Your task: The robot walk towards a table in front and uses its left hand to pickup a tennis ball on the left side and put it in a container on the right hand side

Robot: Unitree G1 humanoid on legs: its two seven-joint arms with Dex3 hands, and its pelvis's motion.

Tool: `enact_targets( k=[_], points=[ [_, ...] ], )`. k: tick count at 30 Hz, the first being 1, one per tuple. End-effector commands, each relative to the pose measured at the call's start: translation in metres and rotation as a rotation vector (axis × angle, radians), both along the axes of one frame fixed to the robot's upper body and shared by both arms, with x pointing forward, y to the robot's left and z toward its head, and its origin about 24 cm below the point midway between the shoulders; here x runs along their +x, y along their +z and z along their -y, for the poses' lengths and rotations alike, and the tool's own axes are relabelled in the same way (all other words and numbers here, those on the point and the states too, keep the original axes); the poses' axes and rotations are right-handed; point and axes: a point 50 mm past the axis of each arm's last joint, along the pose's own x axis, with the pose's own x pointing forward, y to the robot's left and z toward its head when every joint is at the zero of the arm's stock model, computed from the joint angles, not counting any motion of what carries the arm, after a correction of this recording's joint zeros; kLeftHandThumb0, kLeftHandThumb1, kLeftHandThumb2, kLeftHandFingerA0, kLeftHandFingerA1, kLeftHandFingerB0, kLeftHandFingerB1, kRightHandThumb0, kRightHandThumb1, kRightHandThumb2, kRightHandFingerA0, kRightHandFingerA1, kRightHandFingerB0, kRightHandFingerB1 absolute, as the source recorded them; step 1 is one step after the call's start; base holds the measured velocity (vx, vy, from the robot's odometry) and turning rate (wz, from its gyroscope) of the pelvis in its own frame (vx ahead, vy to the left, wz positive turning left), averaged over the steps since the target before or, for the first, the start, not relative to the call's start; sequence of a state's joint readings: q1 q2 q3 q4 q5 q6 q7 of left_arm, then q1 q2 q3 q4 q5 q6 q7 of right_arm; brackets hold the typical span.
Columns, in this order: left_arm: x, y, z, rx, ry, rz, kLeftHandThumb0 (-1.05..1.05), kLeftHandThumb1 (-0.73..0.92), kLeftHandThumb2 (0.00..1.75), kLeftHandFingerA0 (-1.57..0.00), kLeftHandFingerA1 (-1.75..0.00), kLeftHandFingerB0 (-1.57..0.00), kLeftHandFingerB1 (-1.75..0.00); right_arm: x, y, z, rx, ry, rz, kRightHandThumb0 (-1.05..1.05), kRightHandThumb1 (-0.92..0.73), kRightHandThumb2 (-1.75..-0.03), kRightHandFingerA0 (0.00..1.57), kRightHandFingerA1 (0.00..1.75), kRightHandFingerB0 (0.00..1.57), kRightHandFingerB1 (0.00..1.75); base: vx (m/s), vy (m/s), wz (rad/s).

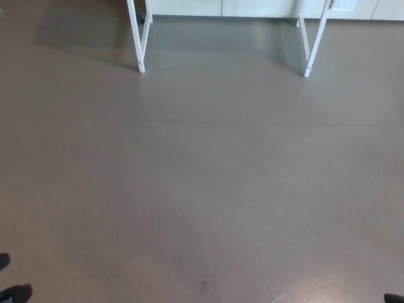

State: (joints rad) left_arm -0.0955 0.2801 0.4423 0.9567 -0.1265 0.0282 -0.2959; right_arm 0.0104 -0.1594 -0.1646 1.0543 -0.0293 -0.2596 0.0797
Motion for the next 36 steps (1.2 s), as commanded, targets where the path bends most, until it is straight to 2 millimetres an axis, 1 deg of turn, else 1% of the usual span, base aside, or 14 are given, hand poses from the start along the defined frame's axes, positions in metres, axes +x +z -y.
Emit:
enact_targets(
  k=[1,8,9,13,14,16,17,19,23,28,29,33,35,36],
  points=[
    [-0.008,0.001,-0.006,-0.044,-0.005,0.043,0.05,0.41,0.78,-0.35,-0.52,-0.27,-0.47,-0.006,0.003,0.004,-0.002,-0.004,0.068,-0.59,-0.51,-0.53,0.23,1.39,0.00,0.67,0.00,0.000,0.00],
    [-0.015,-0.001,-0.007,-0.050,-0.017,0.036,0.04,0.40,0.78,-0.37,-0.53,-0.25,-0.47,-0.012,0.001,0.005,-0.002,0.001,0.059,-0.59,-0.52,-0.54,0.22,1.39,0.00,0.64,0.00,0.000,0.00],
    [-0.015,-0.001,-0.007,-0.046,-0.020,0.038,0.04,0.39,0.77,-0.37,-0.53,-0.27,-0.47,-0.012,0.001,0.004,0.004,0.000,0.061,-0.65,-0.44,-0.76,0.39,1.06,0.00,0.61,0.00,0.000,0.00],
    [-0.020,-0.004,-0.006,-0.050,-0.027,0.026,0.05,0.39,0.77,-0.35,-0.53,-0.27,-0.47,-0.016,-0.001,0.005,0.004,0.004,0.050,-0.67,-0.44,-0.76,0.37,1.04,0.00,0.56,0.00,0.000,0.00],
    [-0.022,-0.006,-0.005,-0.051,-0.031,0.021,0.04,0.39,0.77,-0.35,-0.53,-0.27,-0.47,-0.019,-0.001,0.006,0.004,0.004,0.046,-0.60,-0.51,-0.54,0.19,1.36,0.00,0.59,0.00,0.000,0.00],
    [-0.023,-0.006,-0.005,-0.051,-0.032,0.021,0.04,0.39,0.77,-0.35,-0.53,-0.27,-0.47,-0.019,-0.001,0.006,0.004,0.004,0.046,-0.60,-0.51,-0.54,0.19,1.36,0.00,0.59,0.02,-0.010,0.07],
    [-0.025,-0.007,-0.005,-0.051,-0.031,0.013,0.05,0.59,0.57,-0.42,-0.40,-0.35,-0.35,-0.022,-0.002,0.006,0.000,0.009,0.040,-0.59,-0.54,-0.52,0.19,1.32,0.00,0.61,0.03,-0.031,0.24],
    [-0.030,-0.009,-0.005,-0.052,-0.029,-0.002,0.04,0.41,0.79,-0.34,-0.52,-0.24,-0.47,-0.026,-0.003,0.006,-0.005,0.016,0.028,-0.60,-0.51,-0.54,0.19,1.36,0.00,0.59,0.02,-0.022,0.15],
    [-0.035,-0.011,-0.005,-0.041,-0.036,-0.012,0.03,0.40,0.77,-0.37,-0.53,-0.27,-0.47,-0.031,-0.004,0.006,-0.009,0.013,0.019,-0.61,-0.51,-0.53,0.20,1.37,0.00,0.63,0.03,0.051,-0.03],
    [-0.039,-0.012,-0.004,-0.040,-0.041,-0.018,0.03,0.40,0.77,-0.37,-0.53,-0.26,-0.47,-0.034,-0.005,0.006,-0.012,0.017,0.017,-0.71,-0.44,-0.75,0.39,1.07,0.00,0.61,0.14,0.295,-0.24],
    [-0.040,-0.012,-0.004,-0.040,-0.045,-0.017,0.02,0.39,0.77,-0.37,-0.53,-0.25,-0.46,-0.034,-0.005,0.006,-0.012,0.017,0.016,-0.62,-0.52,-0.53,0.22,1.40,0.00,0.63,0.26,0.459,-0.18],
    [-0.041,-0.012,-0.004,-0.037,-0.055,-0.011,0.02,0.40,0.77,-0.38,-0.54,-0.26,-0.47,-0.033,-0.005,0.005,-0.018,0.025,0.019,-0.62,-0.52,-0.53,0.21,1.39,0.00,0.63,0.18,0.226,0.05],
    [-0.041,-0.012,-0.004,-0.031,-0.059,-0.013,0.02,0.39,0.77,-0.38,-0.53,-0.26,-0.47,-0.032,-0.005,0.005,-0.019,0.029,0.019,-0.72,-0.46,-0.73,0.40,1.13,0.00,0.61,0.15,0.048,0.04],
    [-0.041,-0.012,-0.005,-0.027,-0.061,-0.013,0.02,0.39,0.77,-0.39,-0.54,-0.27,-0.47,-0.029,-0.004,0.005,-0.022,0.036,0.022,-0.74,-0.53,-0.50,0.26,1.41,0.00,0.76,0.15,-0.016,0.09]
  ],
)
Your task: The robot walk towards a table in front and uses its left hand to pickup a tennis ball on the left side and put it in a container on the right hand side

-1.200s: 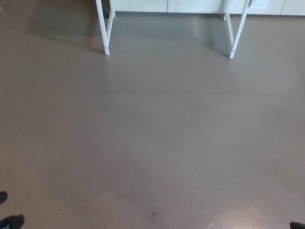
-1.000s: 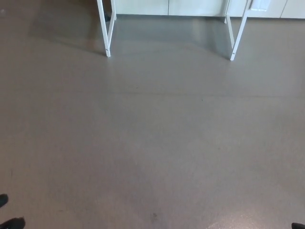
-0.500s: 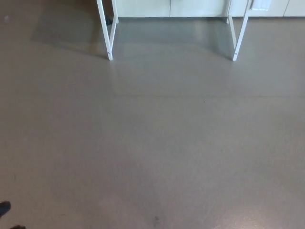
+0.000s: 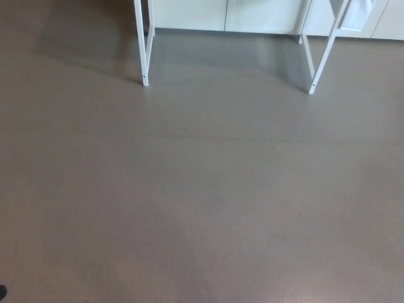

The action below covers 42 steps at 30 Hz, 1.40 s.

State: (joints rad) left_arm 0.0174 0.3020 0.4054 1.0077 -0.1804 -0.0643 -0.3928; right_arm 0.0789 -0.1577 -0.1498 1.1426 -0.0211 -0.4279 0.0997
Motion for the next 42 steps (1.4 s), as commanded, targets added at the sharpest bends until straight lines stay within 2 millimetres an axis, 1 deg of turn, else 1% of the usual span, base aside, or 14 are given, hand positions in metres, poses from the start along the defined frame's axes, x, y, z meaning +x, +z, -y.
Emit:
enact_targets(
  k=[1,2,4,6,7,10,11,12,13,14,26,39,41,42],
  points=[
    [0.0019,0.0027,-0.0012,0.015,-0.018,0.031,0.02,0.39,0.77,-0.39,-0.54,-0.27,-0.47,0.0043,0.0045,0.0081,-0.035,0.012,0.017,-0.74,-0.53,-0.50,0.26,1.41,0.00,0.76,0.16,-0.037,0.08],
    [0.0016,0.0026,-0.0012,0.015,-0.017,0.031,0.03,0.57,0.56,-0.47,-0.41,-0.39,-0.36,0.0051,0.0046,0.0084,-0.040,0.013,0.015,-0.69,-0.52,-0.53,0.22,1.47,0.00,0.69,0.16,-0.078,0.06],
    [0.0015,0.0025,-0.0011,0.020,-0.020,0.029,0.02,0.56,0.55,-0.48,-0.41,-0.39,-0.35,0.0051,0.0047,0.0090,-0.048,0.018,0.015,-0.66,-0.55,-0.51,0.24,1.43,0.00,0.77,0.16,-0.118,0.07],
    [0.0007,0.0024,-0.0015,0.028,-0.024,0.025,0.01,0.56,0.55,-0.49,-0.41,-0.39,-0.35,0.0044,0.0045,0.0089,-0.047,0.019,0.013,-0.66,-0.54,-0.52,0.26,1.42,0.00,0.76,0.17,-0.168,0.08],
    [0.0015,0.0032,-0.0015,0.033,-0.034,0.030,0.01,0.40,0.77,-0.41,-0.54,-0.26,-0.47,0.0043,0.0046,0.0087,-0.042,0.019,0.016,-0.67,-0.53,-0.49,0.28,1.44,0.00,0.76,0.17,-0.198,0.27],
    [0.0016,0.0024,-0.0008,0.028,-0.031,0.028,0.01,0.40,0.77,-0.40,-0.54,-0.26,-0.46,0.0050,0.0053,0.0095,-0.049,0.021,0.020,-0.67,-0.52,-0.53,0.26,1.47,0.00,0.67,0.39,-0.099,0.00],
    [0.0016,0.0023,-0.0010,0.026,-0.025,0.028,0.02,0.57,0.56,-0.48,-0.41,-0.38,-0.35,0.0055,0.0054,0.0096,-0.051,0.023,0.020,-0.75,-0.47,-0.70,0.37,1.18,0.00,0.66,0.36,-0.070,-0.04],
    [0.0016,0.0022,-0.0011,0.026,-0.022,0.028,0.02,0.57,0.56,-0.48,-0.41,-0.38,-0.35,0.0057,0.0054,0.0096,-0.052,0.024,0.020,-0.75,-0.47,-0.70,0.37,1.18,0.00,0.66,0.20,-0.123,0.02],
    [0.0020,0.0027,-0.0014,0.017,-0.019,0.034,0.03,0.57,0.56,-0.48,-0.41,-0.38,-0.35,0.0074,0.0059,0.0094,-0.053,0.029,0.023,-0.73,-0.52,-0.51,0.27,1.40,0.00,0.74,0.10,-0.117,0.02],
    [0.0023,0.0028,-0.0016,0.014,-0.015,0.035,0.02,0.57,0.55,-0.49,-0.41,-0.39,-0.35,0.0083,0.0060,0.0092,-0.055,0.031,0.024,-0.69,-0.53,-0.53,0.23,1.48,0.00,0.68,0.12,-0.109,-0.04],
    [0.0049,0.0036,-0.0020,0.032,-0.016,0.024,0.02,0.56,0.55,-0.50,-0.41,-0.39,-0.35,0.0088,0.0056,0.0081,-0.064,0.036,0.023,-0.74,-0.55,-0.50,0.27,1.42,0.00,0.80,0.21,0.074,-0.10],
    [0.0045,0.0043,-0.0027,0.048,-0.027,0.023,0.05,0.56,0.56,-0.50,-0.42,-0.39,-0.36,0.0112,0.0058,0.0068,-0.091,0.073,0.011,-0.66,-0.57,-0.52,0.25,1.43,0.00,0.71,0.25,-0.043,0.07],
    [0.0028,0.0045,-0.0023,0.051,-0.040,0.024,0.03,0.56,0.56,-0.51,-0.42,-0.40,-0.36,0.0090,0.0051,0.0065,-0.086,0.064,0.009,-0.74,-0.48,-0.73,0.40,1.16,0.00,0.65,0.31,-0.173,0.35],
    [0.0021,0.0043,-0.0021,0.053,-0.045,0.023,0.03,0.56,0.56,-0.51,-0.42,-0.40,-0.36,0.0079,0.0049,0.0066,-0.084,0.062,0.008,-0.74,-0.48,-0.73,0.40,1.16,0.00,0.65,0.25,-0.139,-0.14]
  ],
)
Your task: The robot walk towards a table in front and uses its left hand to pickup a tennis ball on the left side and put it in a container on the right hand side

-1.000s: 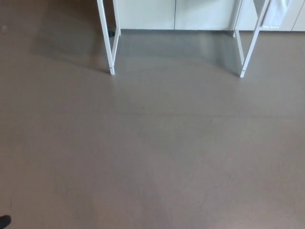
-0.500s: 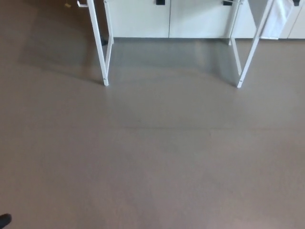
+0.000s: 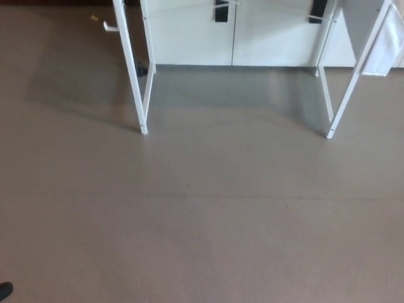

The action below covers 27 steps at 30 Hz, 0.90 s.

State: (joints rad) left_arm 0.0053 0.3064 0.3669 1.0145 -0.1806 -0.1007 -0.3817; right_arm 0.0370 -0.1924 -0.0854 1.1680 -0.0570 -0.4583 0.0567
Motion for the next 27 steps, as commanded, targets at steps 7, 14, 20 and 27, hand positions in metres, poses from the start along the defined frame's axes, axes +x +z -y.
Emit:
enact_targets(
  k=[7,14,20,27],
  points=[
    [-0.014,-0.001,-0.004,0.022,-0.002,-0.015,0.05,0.56,0.56,-0.50,-0.42,-0.40,-0.36,-0.015,-0.003,0.005,0.000,-0.028,-0.034,-0.74,-0.47,-0.71,0.38,1.18,0.00,0.68,0.21,-0.022,-0.08],
    [-0.031,-0.008,-0.001,0.063,-0.020,-0.055,-0.03,0.53,0.54,-0.56,-0.41,-0.41,-0.36,-0.033,-0.007,0.005,-0.001,-0.025,-0.062,-0.76,-0.48,-0.73,0.37,1.14,0.00,0.70,0.32,0.205,-0.12],
    [-0.033,-0.010,0.000,0.072,-0.031,-0.070,-0.07,0.53,0.55,-0.57,-0.42,-0.42,-0.36,-0.034,-0.007,0.005,0.024,-0.044,-0.058,-0.77,-0.47,-0.72,0.36,1.15,0.00,0.75,0.25,0.085,0.06],
    [-0.035,-0.011,0.002,0.064,-0.025,-0.065,-0.05,0.53,0.55,-0.58,-0.42,-0.42,-0.36,-0.035,-0.005,0.005,0.011,-0.021,-0.059,-0.75,-0.59,-0.48,0.26,1.46,0.00,0.67,0.27,-0.090,-0.07]
  ],
)
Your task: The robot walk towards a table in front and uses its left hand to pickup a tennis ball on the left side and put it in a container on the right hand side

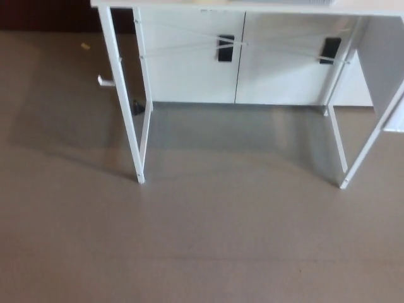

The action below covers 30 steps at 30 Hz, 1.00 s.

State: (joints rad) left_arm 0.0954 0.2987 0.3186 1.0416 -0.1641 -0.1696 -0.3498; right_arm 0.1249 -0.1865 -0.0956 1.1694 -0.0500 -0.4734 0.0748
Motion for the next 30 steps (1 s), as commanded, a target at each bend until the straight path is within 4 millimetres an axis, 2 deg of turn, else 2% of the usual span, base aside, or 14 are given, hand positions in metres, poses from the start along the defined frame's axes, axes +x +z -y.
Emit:
enact_targets(
  k=[1,4,6,9,14,15,17,18,21,22,25,28,29,30],
  points=[
    [-0.001,0.002,-0.002,0.020,-0.008,0.020,-0.05,0.53,0.55,-0.58,-0.42,-0.42,-0.36,-0.001,0.003,0.004,-0.009,0.004,0.011,-0.75,-0.59,-0.48,0.26,1.46,0.00,0.67,0.32,-0.198,0.48],
    [-0.001,0.002,-0.002,0.021,-0.008,0.021,-0.05,0.53,0.55,-0.58,-0.42,-0.42,-0.36,-0.001,0.003,0.004,-0.008,0.004,0.011,-0.75,-0.59,-0.48,0.26,1.46,0.00,0.67,0.24,-0.164,0.14],
    [0.005,0.003,-0.001,0.020,-0.010,0.027,-0.06,0.53,0.55,-0.58,-0.42,-0.42,-0.36,0.006,0.005,0.006,-0.004,-0.004,0.028,-0.75,-0.57,-0.47,0.20,1.40,0.00,0.61,0.24,-0.090,-0.02],
    [0.008,0.004,-0.001,0.021,-0.013,0.038,-0.05,0.53,0.55,-0.59,-0.43,-0.42,-0.37,0.007,0.006,0.006,-0.012,0.005,0.035,-0.78,-0.58,-0.47,0.24,1.44,0.00,0.68,0.27,0.000,-0.13],
    [0.006,0.003,-0.002,0.030,-0.020,0.020,-0.05,0.53,0.55,-0.61,-0.43,-0.43,-0.37,0.005,0.006,0.005,0.010,-0.010,0.046,-0.73,-0.58,-0.45,0.21,1.46,0.00,0.66,0.35,0.132,-0.15],
    [0.006,0.003,-0.002,0.026,-0.019,0.023,-0.04,0.54,0.55,-0.60,-0.43,-0.42,-0.37,0.005,0.006,0.005,0.009,-0.008,0.042,-0.74,-0.55,-0.48,0.22,1.40,0.00,0.61,0.39,0.204,-0.08],
    [0.006,0.003,-0.001,0.018,-0.011,0.031,-0.04,0.54,0.55,-0.61,-0.43,-0.43,-0.37,0.005,0.006,0.005,0.007,-0.004,0.036,-0.75,-0.57,-0.46,0.23,1.43,0.00,0.63,0.37,0.183,-0.38],
    [0.004,0.003,-0.001,0.023,-0.010,0.026,-0.04,0.53,0.55,-0.61,-0.43,-0.44,-0.37,0.003,0.005,0.005,0.008,-0.008,0.028,-0.76,-0.56,-0.48,0.26,1.43,0.00,0.67,0.35,0.224,0.07],
    [-0.001,0.001,0.000,0.031,-0.011,0.008,-0.04,0.53,0.55,-0.61,-0.43,-0.44,-0.37,-0.003,0.004,0.006,0.006,-0.003,0.011,-0.76,-0.59,-0.45,0.23,1.47,0.00,0.69,0.32,0.151,0.05],
    [-0.003,0.000,0.000,0.027,-0.014,0.005,-0.05,0.54,0.55,-0.60,-0.43,-0.43,-0.37,-0.005,0.003,0.006,-0.002,-0.001,0.003,-0.75,-0.57,-0.47,0.20,1.42,0.00,0.66,0.30,0.090,0.07],
    [-0.014,-0.002,0.000,0.024,-0.034,-0.021,-0.08,0.53,0.55,-0.59,-0.42,-0.42,-0.37,-0.018,0.001,0.007,-0.001,-0.017,-0.025,-0.73,-0.57,-0.46,0.21,1.42,0.00,0.59,0.32,0.032,0.11],
    [-0.018,-0.004,0.002,0.015,-0.020,-0.038,-0.07,0.53,0.55,-0.62,-0.43,-0.43,-0.37,-0.023,-0.001,0.007,0.001,-0.025,-0.038,-0.73,-0.57,-0.47,0.23,1.45,0.00,0.63,0.33,-0.064,0.13],
    [-0.019,-0.005,0.001,0.021,-0.016,-0.049,-0.05,0.53,0.55,-0.62,-0.43,-0.43,-0.37,-0.025,-0.001,0.007,0.001,-0.021,-0.038,-0.73,-0.56,-0.49,0.25,1.44,0.00,0.73,0.42,-0.108,0.22],
    [-0.020,-0.006,0.001,0.025,-0.013,-0.058,-0.05,0.53,0.55,-0.62,-0.43,-0.43,-0.37,-0.026,-0.001,0.007,-0.001,-0.017,-0.039,-0.73,-0.56,-0.49,0.25,1.44,0.00,0.73,0.54,0.023,-0.49]
  ],
)
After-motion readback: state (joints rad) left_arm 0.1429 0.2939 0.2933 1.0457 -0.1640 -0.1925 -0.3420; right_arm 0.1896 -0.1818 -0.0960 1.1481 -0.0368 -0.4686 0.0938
